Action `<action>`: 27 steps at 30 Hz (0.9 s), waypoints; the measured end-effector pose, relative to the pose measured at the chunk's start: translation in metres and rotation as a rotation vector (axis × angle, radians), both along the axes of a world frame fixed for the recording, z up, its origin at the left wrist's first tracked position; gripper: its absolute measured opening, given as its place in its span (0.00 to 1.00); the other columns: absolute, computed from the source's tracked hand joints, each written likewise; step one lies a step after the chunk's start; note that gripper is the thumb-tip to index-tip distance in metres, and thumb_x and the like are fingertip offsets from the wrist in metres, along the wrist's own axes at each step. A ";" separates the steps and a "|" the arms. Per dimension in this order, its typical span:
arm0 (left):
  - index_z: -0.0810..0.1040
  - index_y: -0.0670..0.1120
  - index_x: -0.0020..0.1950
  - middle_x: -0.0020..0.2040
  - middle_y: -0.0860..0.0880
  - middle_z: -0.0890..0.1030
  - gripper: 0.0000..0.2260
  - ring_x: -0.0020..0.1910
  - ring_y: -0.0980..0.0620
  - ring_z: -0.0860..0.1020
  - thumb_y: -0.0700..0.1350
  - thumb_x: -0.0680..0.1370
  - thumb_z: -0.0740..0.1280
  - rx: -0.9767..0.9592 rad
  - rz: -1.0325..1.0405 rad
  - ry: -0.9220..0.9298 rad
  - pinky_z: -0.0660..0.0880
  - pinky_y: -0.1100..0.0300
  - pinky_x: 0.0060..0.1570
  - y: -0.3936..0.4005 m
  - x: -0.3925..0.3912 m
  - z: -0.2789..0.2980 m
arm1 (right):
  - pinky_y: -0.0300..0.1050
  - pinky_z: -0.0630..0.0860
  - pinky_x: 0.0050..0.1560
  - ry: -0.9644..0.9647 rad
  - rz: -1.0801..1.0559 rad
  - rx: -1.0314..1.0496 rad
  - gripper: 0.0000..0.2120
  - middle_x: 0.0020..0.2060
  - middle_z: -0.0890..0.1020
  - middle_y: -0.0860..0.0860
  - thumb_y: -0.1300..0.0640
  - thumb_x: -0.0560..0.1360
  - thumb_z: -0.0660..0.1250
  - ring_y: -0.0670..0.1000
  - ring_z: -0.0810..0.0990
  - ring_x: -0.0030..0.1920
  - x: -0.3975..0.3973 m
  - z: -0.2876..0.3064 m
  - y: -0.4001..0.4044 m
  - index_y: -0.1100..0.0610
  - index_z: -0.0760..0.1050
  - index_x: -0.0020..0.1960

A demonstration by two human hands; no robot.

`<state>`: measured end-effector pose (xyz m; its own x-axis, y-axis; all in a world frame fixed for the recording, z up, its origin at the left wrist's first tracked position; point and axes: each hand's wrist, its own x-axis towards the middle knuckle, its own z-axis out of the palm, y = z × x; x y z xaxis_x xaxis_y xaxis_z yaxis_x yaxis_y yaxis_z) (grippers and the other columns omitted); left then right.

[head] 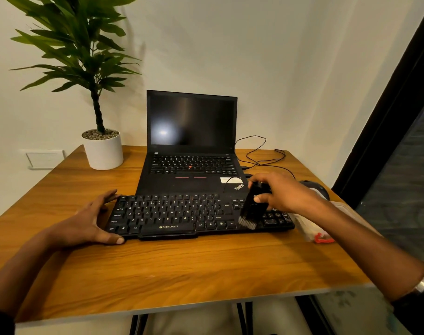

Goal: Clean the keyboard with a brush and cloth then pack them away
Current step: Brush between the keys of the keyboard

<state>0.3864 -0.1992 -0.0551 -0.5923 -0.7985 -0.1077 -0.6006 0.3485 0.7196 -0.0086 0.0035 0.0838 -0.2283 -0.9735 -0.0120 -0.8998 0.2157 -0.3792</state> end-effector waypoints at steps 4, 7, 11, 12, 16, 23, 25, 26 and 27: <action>0.49 0.80 0.66 0.75 0.49 0.60 0.54 0.70 0.47 0.66 0.65 0.52 0.83 0.006 -0.015 0.021 0.70 0.42 0.67 0.002 -0.002 0.003 | 0.46 0.73 0.48 0.069 0.017 -0.092 0.14 0.54 0.79 0.50 0.61 0.74 0.69 0.52 0.76 0.55 -0.009 -0.010 -0.012 0.48 0.75 0.56; 0.50 0.78 0.67 0.76 0.51 0.60 0.54 0.70 0.49 0.65 0.64 0.52 0.83 0.001 -0.018 0.033 0.69 0.43 0.68 0.003 -0.002 0.003 | 0.41 0.65 0.45 0.145 0.047 -0.147 0.14 0.54 0.79 0.50 0.62 0.75 0.68 0.49 0.73 0.52 -0.008 -0.009 -0.017 0.48 0.75 0.57; 0.49 0.79 0.67 0.74 0.50 0.62 0.54 0.68 0.49 0.66 0.64 0.52 0.83 0.005 -0.015 0.029 0.70 0.43 0.67 0.002 -0.002 0.002 | 0.43 0.67 0.48 0.173 0.086 -0.151 0.14 0.54 0.78 0.49 0.61 0.75 0.68 0.50 0.73 0.54 -0.005 -0.006 -0.017 0.48 0.75 0.57; 0.49 0.79 0.67 0.72 0.50 0.63 0.54 0.68 0.48 0.67 0.65 0.52 0.82 0.005 -0.011 0.025 0.70 0.43 0.66 0.002 -0.002 0.002 | 0.44 0.69 0.49 0.180 0.109 -0.114 0.15 0.55 0.78 0.49 0.61 0.74 0.69 0.51 0.74 0.55 -0.004 -0.007 -0.016 0.48 0.75 0.58; 0.49 0.79 0.67 0.72 0.50 0.63 0.55 0.67 0.48 0.67 0.66 0.52 0.82 -0.003 -0.007 0.016 0.70 0.43 0.66 0.002 -0.002 0.002 | 0.51 0.78 0.53 0.137 0.199 0.051 0.14 0.55 0.77 0.48 0.61 0.74 0.69 0.50 0.77 0.54 -0.005 0.005 -0.003 0.46 0.76 0.56; 0.50 0.80 0.67 0.75 0.52 0.60 0.54 0.69 0.49 0.66 0.63 0.53 0.83 0.019 -0.030 0.036 0.70 0.43 0.67 0.001 -0.001 0.002 | 0.47 0.79 0.49 0.087 0.162 0.037 0.15 0.57 0.78 0.49 0.61 0.74 0.69 0.49 0.78 0.50 -0.007 0.000 -0.012 0.47 0.76 0.58; 0.50 0.79 0.68 0.76 0.52 0.60 0.55 0.70 0.49 0.65 0.63 0.54 0.83 0.022 -0.033 0.030 0.70 0.43 0.67 0.000 0.000 0.002 | 0.45 0.73 0.48 0.133 0.111 -0.041 0.15 0.56 0.78 0.49 0.61 0.75 0.68 0.50 0.76 0.53 -0.006 -0.003 -0.018 0.47 0.75 0.58; 0.50 0.79 0.68 0.76 0.52 0.60 0.55 0.70 0.49 0.65 0.63 0.54 0.83 0.023 -0.031 0.024 0.70 0.43 0.67 -0.001 0.000 0.002 | 0.44 0.70 0.48 0.149 0.095 -0.084 0.14 0.56 0.79 0.50 0.61 0.75 0.68 0.51 0.75 0.55 -0.007 -0.003 -0.021 0.47 0.75 0.58; 0.49 0.79 0.69 0.75 0.51 0.60 0.55 0.70 0.49 0.65 0.63 0.54 0.83 0.023 -0.028 0.017 0.70 0.43 0.67 -0.001 0.000 0.002 | 0.44 0.68 0.48 0.158 0.091 -0.122 0.14 0.55 0.79 0.50 0.61 0.74 0.68 0.52 0.75 0.56 -0.009 -0.003 -0.023 0.47 0.75 0.57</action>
